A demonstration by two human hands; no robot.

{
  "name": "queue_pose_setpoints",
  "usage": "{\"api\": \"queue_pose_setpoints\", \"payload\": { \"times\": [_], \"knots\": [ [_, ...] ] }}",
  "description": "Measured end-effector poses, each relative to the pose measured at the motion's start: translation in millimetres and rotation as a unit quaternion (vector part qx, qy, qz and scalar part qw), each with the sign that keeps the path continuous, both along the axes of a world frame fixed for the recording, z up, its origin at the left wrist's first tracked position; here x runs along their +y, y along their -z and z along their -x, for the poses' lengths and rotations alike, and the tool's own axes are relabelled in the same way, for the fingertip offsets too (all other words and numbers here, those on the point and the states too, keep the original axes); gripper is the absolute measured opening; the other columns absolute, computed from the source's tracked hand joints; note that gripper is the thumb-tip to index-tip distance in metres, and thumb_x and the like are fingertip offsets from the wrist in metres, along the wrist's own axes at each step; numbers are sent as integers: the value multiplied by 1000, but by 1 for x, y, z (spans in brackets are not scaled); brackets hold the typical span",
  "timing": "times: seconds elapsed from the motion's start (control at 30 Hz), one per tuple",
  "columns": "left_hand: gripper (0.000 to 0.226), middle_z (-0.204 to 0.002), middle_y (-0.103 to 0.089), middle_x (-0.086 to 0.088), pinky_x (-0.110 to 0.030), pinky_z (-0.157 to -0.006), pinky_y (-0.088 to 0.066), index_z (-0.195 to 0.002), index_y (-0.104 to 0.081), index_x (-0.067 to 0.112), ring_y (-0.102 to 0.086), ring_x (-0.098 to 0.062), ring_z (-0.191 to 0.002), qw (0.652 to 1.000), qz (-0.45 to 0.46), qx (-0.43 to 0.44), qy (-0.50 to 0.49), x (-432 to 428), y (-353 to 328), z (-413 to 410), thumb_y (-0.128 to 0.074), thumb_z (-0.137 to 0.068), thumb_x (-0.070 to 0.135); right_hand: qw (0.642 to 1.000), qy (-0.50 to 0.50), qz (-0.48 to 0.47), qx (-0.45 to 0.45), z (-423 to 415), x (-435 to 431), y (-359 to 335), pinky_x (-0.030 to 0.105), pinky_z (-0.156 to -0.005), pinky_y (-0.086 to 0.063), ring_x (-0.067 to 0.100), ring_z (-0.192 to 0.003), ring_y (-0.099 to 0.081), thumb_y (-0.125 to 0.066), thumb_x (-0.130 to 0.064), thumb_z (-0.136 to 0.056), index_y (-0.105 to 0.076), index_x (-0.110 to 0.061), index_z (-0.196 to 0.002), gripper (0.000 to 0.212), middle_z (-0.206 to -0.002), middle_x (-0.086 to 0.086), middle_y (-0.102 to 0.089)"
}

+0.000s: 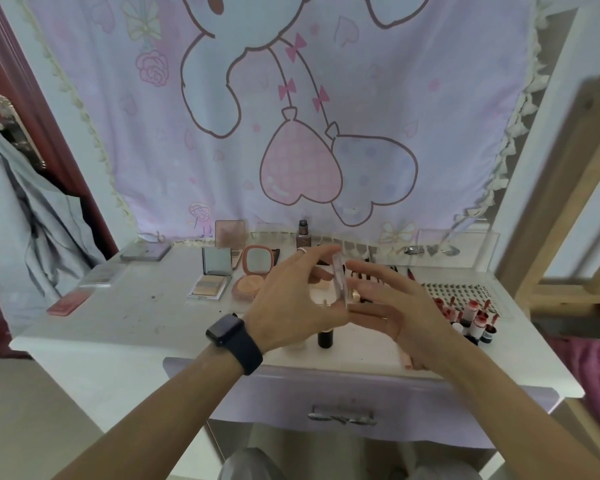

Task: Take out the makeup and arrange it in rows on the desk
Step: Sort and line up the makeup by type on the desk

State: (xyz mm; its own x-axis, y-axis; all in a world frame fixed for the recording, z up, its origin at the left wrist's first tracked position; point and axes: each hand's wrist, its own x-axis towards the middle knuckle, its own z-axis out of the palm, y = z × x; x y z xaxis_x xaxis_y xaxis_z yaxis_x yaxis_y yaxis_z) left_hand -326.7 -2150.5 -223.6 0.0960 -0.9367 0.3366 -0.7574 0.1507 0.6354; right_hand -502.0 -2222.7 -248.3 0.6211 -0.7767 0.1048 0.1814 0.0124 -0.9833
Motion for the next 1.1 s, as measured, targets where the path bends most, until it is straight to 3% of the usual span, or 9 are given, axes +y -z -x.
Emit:
{"api": "queue_pose_setpoints", "payload": {
  "times": [0.1, 0.2, 0.33, 0.43, 0.5, 0.67, 0.8, 0.93, 1.1],
  "knots": [
    [84, -125, -48, 23, -1, -77, -34, -145, -35, 41, -43, 11, -104, 990, 21, -136, 5, 3, 3, 3, -78, -74, 38, 999, 0, -18, 44, -5, -4, -4, 42, -93, -58, 29, -97, -74, -78, -28, -78, -66, -18, -124, 48, -105, 8, -77],
    [81, -126, -50, 20, 7, -78, -30, -144, -37, 40, -42, 18, -102, 987, 50, -153, 20, 4, 9, 3, -79, -75, 35, 998, 32, 6, 52, -6, -4, -5, 44, -95, -57, 30, -98, -74, -75, -12, -87, -72, -20, -115, 30, -102, 9, -77],
    [71, -133, -54, 19, -15, -94, -47, -141, -44, 38, -55, 7, -116, 996, 2, 79, 50, 5, 6, 2, -74, -76, 39, 999, 33, 26, 30, -1, 0, -5, 36, -86, -60, 23, -98, -74, -75, -5, -85, -69, -22, -121, 40, -105, 1, -77],
    [62, -132, -60, 7, -34, -96, -55, -135, -53, 32, -65, -10, -113, 946, -81, 310, 50, 6, -3, 0, -69, -77, 47, 993, 38, 107, 38, 1, 8, -3, 23, -77, -59, 9, -100, -73, -80, -1, -80, -64, -29, -125, 56, -110, -15, -75],
    [58, -125, -66, -4, -43, -94, -56, -129, -60, 24, -71, -21, -104, 914, -164, 369, 39, 7, -9, -4, -72, -80, 53, 980, 57, 183, 60, 0, 14, 0, 21, -83, -57, 4, -107, -69, -82, -2, -78, -61, -31, -129, 62, -116, -22, -70],
    [34, -114, -71, -18, -50, -99, -53, -116, -71, 10, -70, -37, -103, 878, -220, 420, 67, 9, -7, -4, -69, -89, 30, 939, 87, 317, 101, -2, 18, 8, 27, -96, -55, 5, -118, -64, -82, 0, -72, -60, -27, -132, 69, -120, -15, -69],
    [43, -113, -72, -13, -49, -101, -52, -123, -67, 13, -70, -36, -104, 881, -193, 428, 61, 7, -2, -3, -76, -83, 27, 968, 31, 234, 87, 4, 15, 4, 26, -105, -47, 2, -126, -56, -84, -8, -78, -59, -39, -130, 65, -130, -22, -62],
    [44, -110, -74, -7, -46, -96, -55, -124, -66, 18, -72, -26, -101, 905, -153, 394, 48, 7, 0, -2, -77, -82, 19, 992, -13, 118, 37, 7, 14, -3, 28, -87, -58, 15, -107, -71, -77, -7, -84, -62, -31, -131, 54, -123, -6, -71],
    [51, -110, -74, -4, -47, -90, -58, -124, -66, 20, -72, -25, -100, 922, -153, 352, 51, 9, 1, -4, -82, -76, 18, 982, -6, 174, 76, 7, 16, -7, 29, -80, -60, 14, -99, -74, -77, -4, -83, -67, -36, -123, 52, -115, -12, -73]
  ]
}}
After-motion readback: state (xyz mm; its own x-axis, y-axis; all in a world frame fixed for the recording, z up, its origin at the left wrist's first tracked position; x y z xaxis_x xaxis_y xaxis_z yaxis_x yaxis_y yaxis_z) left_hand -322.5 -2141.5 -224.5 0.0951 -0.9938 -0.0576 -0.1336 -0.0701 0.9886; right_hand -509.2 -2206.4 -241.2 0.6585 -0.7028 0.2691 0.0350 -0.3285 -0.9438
